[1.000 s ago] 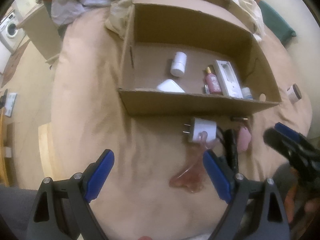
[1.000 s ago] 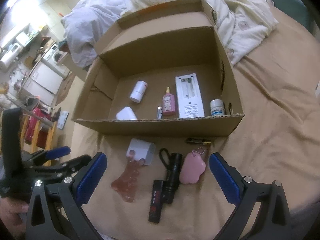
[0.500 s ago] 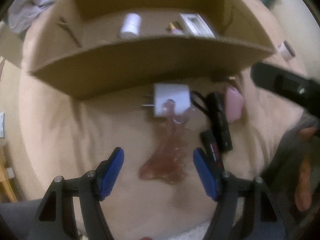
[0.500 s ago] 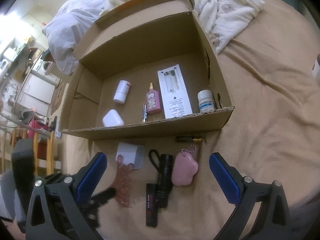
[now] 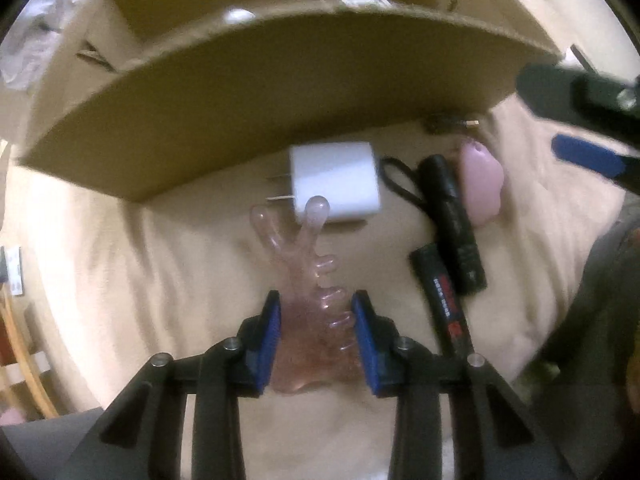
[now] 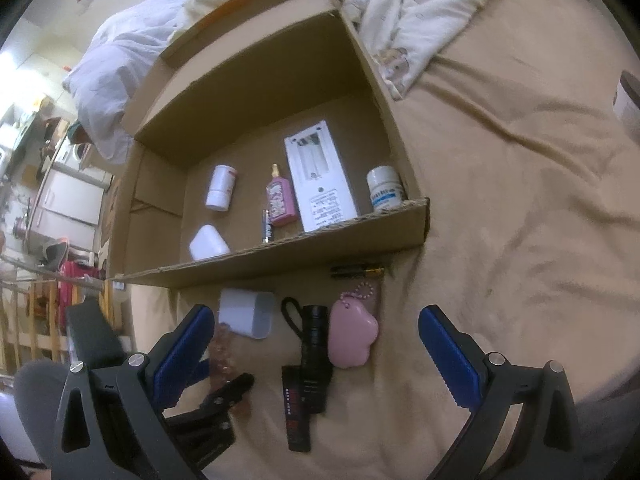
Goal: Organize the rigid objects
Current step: 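Grasp the pink hand-shaped comb with the left tool while the right tool grasps the pink heart keychain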
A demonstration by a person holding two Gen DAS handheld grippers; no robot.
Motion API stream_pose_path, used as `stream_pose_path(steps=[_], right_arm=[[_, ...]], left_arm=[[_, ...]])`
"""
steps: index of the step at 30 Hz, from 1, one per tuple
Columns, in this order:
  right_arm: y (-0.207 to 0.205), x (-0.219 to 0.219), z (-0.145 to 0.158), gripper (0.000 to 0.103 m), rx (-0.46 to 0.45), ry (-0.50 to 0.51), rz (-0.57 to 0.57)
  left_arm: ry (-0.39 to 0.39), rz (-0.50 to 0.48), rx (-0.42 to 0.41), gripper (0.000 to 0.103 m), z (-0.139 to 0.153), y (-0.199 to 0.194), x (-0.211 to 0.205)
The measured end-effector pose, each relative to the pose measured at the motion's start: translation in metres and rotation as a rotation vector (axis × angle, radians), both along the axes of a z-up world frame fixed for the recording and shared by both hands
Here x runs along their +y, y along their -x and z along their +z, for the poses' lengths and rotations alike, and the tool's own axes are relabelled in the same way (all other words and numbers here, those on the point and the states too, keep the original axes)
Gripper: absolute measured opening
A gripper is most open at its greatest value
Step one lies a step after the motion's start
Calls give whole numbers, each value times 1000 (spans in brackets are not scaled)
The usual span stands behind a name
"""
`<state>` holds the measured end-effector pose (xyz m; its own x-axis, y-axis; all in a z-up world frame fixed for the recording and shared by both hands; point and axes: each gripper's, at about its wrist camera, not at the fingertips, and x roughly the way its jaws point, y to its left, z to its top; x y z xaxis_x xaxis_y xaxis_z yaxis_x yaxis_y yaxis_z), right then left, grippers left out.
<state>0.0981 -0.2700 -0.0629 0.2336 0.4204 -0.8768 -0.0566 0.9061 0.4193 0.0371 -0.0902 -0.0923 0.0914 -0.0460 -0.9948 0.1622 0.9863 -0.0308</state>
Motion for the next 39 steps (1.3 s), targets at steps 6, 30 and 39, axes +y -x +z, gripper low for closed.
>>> stream_pose_path(steps=[6, 30, 39], right_arm=[[-7, -10, -22, 66, 118, -94, -41], [10, 24, -24, 36, 58, 90, 59], [18, 11, 25, 36, -39, -4, 61]], left_arm=[[22, 103, -46, 32, 20, -1, 22], [36, 188, -66, 32, 34, 7, 49], [25, 204, -182, 32, 87, 15, 59]])
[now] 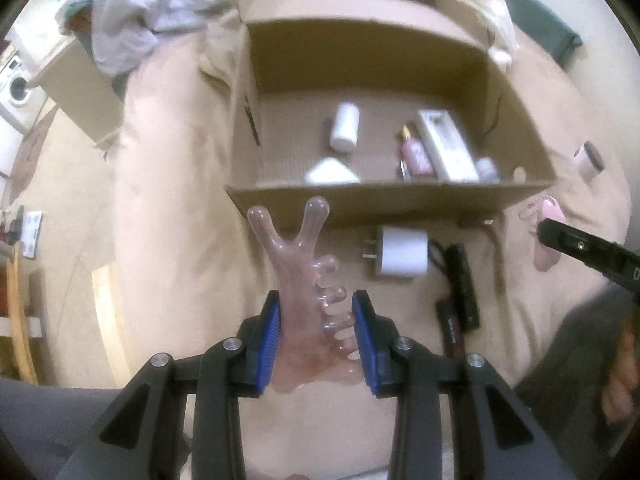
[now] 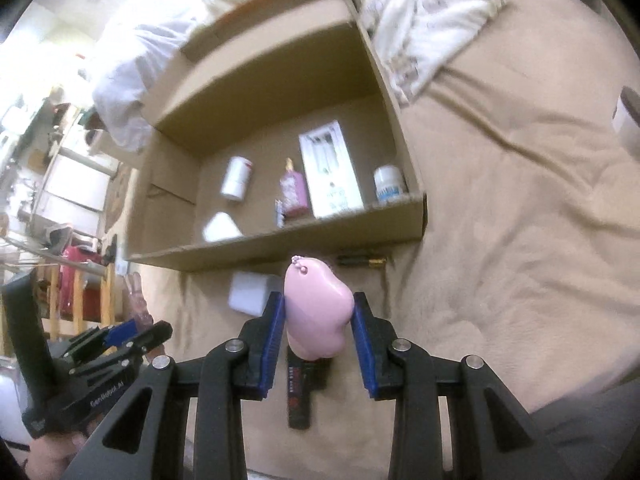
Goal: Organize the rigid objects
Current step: 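Grasp the pink hand-shaped comb with the left tool while the right tool grasps the pink heart keychain, then carry the pink comb and heart keychain into the box and release both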
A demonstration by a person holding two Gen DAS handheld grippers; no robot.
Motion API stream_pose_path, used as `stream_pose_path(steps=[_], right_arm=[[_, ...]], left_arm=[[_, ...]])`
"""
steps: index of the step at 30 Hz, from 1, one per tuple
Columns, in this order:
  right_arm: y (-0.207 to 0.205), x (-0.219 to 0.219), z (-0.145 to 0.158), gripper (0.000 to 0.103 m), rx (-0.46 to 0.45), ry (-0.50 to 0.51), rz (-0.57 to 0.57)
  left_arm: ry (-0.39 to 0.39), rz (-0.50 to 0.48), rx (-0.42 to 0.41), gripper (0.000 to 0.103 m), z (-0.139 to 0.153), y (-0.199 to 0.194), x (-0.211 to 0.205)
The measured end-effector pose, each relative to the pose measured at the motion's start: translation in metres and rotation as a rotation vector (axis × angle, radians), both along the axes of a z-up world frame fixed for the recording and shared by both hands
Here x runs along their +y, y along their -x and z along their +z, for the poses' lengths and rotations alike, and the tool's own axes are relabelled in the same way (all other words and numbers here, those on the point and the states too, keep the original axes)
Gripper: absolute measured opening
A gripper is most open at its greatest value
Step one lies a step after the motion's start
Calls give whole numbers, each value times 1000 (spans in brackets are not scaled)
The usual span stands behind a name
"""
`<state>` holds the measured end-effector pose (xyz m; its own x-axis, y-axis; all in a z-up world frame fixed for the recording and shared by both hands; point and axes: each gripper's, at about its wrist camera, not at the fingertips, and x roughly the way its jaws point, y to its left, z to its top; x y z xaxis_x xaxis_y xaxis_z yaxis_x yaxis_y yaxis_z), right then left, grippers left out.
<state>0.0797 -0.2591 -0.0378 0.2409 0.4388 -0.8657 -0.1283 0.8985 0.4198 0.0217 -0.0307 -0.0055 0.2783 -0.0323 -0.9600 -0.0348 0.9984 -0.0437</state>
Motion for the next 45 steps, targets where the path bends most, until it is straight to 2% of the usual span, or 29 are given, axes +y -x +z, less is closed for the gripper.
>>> stream_pose_path(steps=[11, 18, 25, 30, 33, 37, 42, 45], right_arm=[[-11, -7, 71, 35, -166, 3, 51], [-37, 7, 83, 35, -193, -1, 77], [-67, 23, 65, 36, -168, 7, 91], [-85, 37, 37, 36, -152, 25, 105], [-89, 40, 17, 36, -154, 31, 102], [-90, 39, -10, 36, -112, 52, 94], [-95, 44, -10, 36, -123, 47, 122], [-98, 48, -18, 36, -99, 55, 130]], left_arm=[[8, 34, -120, 32, 56, -31, 17], [-10, -2, -146, 32, 67, -65, 9], [-49, -44, -135, 32, 50, -97, -3], [-75, -78, -110, 32, 22, -118, -13], [-96, -82, -133, 32, 11, -124, -14], [-100, -69, -122, 32, -4, -129, -12], [-109, -71, -112, 32, -14, -132, -16], [-113, -83, -100, 32, -21, -132, -20]])
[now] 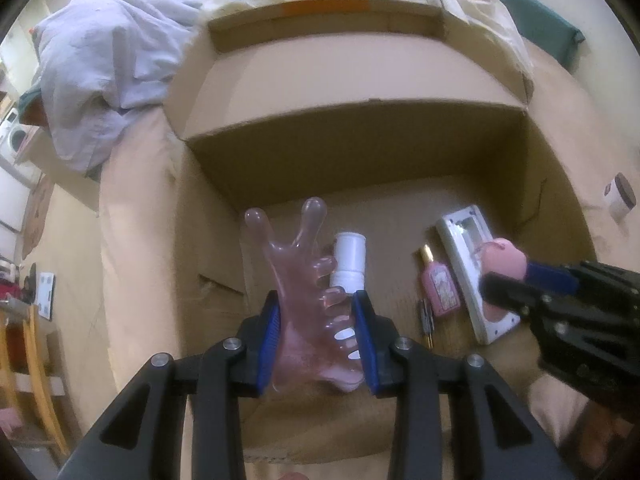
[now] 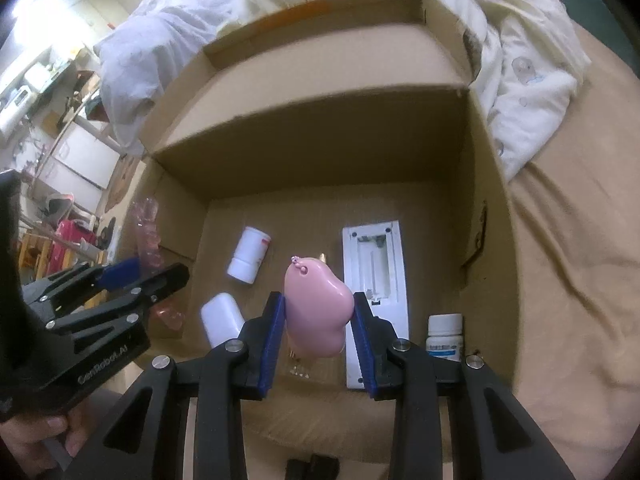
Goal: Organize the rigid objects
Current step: 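Carry the pink comb and heart keychain into the box and release both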
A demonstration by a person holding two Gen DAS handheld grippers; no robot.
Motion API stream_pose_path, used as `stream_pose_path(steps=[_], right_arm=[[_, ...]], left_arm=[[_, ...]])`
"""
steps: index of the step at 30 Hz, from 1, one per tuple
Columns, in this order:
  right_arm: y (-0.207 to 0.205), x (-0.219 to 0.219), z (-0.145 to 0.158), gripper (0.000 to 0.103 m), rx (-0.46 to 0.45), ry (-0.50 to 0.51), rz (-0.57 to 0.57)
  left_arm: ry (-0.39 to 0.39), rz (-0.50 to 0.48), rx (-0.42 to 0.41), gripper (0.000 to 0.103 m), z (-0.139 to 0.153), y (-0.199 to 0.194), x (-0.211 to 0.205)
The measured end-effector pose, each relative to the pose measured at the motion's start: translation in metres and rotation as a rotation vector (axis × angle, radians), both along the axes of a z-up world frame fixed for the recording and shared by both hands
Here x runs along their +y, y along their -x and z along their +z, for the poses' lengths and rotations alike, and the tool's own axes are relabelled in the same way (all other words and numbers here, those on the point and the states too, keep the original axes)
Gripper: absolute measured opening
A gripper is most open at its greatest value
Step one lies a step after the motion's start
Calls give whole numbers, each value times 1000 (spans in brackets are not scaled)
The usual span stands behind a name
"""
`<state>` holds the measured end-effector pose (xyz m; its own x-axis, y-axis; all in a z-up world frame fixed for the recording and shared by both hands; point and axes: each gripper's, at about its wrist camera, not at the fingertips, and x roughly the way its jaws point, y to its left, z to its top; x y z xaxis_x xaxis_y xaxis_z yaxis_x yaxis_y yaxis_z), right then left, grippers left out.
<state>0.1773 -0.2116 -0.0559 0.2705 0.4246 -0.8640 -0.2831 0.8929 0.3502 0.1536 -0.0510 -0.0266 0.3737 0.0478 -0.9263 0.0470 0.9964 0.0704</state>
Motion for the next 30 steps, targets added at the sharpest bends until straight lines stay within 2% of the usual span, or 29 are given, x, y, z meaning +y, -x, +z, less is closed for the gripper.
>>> stream_pose_path(steps=[5, 18, 22, 24, 25, 26, 27, 29, 30], right_arm=[[-6, 6, -12, 36, 40, 25, 4], [-14, 15, -21, 36, 83, 45, 14], [-14, 13, -9, 36, 35, 28, 15], [-13, 10, -2, 37, -1, 29, 4], [-13, 9, 2, 49, -19, 25, 3], [-13, 9, 6, 66, -33, 15, 3], [-12, 8, 9, 72, -44, -1, 0], [-11, 6, 15, 80, -74, -22, -13], [-10, 5, 17, 84, -85, -22, -16]], left_arm=[[-26, -11, 8, 32, -6, 0, -2], [-36, -18, 42, 32, -17, -1, -5], [-17, -15, 33, 32, -13, -3, -1], [-36, -25, 10, 32, -11, -2, -3], [-41, -29, 5, 33, -10, -2, -4], [-43, -38, 0, 34, -9, -1, -6], [-53, -44, -10, 35, -7, 0, -8], [-56, -53, -24, 50, -4, 2, -11], [-52, -59, -31, 65, -2, 3, -13]])
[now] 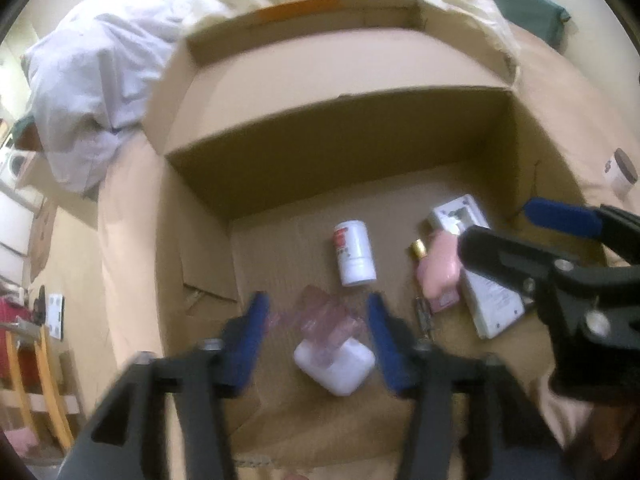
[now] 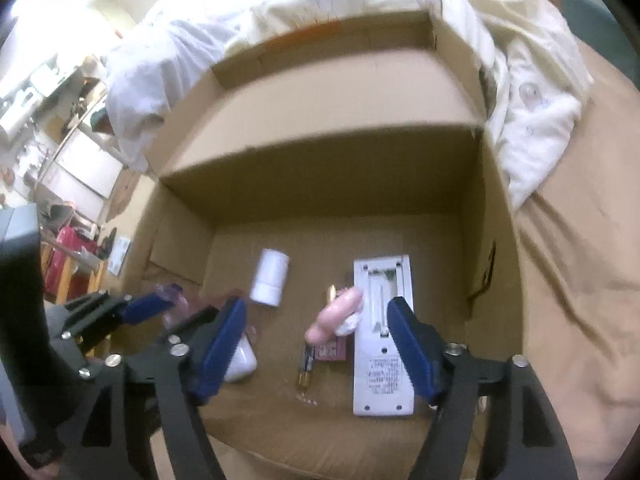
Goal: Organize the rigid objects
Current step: 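Carry the pink comb and heart keychain into the box and release both, then withdraw both open tools from the box toward the white charger plug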
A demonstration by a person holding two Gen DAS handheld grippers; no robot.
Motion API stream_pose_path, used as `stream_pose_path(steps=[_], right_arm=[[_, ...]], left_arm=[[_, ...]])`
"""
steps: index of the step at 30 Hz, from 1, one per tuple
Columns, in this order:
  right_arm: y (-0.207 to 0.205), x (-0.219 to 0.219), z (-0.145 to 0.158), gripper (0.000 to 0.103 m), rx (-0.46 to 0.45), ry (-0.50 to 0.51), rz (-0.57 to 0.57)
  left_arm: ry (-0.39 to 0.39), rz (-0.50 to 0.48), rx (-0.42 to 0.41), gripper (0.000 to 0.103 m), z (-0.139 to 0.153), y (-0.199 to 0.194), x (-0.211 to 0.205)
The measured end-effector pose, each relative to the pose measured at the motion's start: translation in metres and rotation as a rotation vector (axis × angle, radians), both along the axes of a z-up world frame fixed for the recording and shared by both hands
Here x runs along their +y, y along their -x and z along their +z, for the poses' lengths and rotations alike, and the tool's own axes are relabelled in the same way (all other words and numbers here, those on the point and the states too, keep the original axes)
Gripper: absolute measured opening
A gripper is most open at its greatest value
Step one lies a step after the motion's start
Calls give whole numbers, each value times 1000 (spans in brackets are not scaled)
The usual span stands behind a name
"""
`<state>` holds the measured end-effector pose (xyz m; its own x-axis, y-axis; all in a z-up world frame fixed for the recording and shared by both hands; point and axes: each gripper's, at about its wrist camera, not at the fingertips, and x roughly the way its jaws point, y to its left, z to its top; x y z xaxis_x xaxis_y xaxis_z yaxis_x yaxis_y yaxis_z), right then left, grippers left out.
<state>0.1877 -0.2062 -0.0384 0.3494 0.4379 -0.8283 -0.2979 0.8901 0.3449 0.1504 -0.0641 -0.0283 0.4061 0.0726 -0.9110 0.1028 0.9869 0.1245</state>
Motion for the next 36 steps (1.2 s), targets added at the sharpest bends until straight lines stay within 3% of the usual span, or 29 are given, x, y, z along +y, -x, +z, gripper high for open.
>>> stream_pose_path(steps=[1, 2, 9, 18, 32, 36], right_arm=[[0, -1, 2, 96, -13, 4, -8], [1, -2, 4, 103, -26, 3, -18], [-4, -16, 10, 103, -48, -23, -63], [-4, -16, 6, 103, -21, -25, -93], [12, -20, 22, 103, -63, 1, -103], [18, -27, 26, 103, -58, 13, -118]], left_arm=[[2, -3, -10, 74, 3, 1, 0], [1, -4, -22, 75, 5, 1, -1], [26, 39, -70, 76, 18, 1, 7], [52, 111, -65, 76, 20, -2, 25], [41, 116, -74, 76, 33, 14, 31], [76, 142, -58, 76, 40, 21, 37]])
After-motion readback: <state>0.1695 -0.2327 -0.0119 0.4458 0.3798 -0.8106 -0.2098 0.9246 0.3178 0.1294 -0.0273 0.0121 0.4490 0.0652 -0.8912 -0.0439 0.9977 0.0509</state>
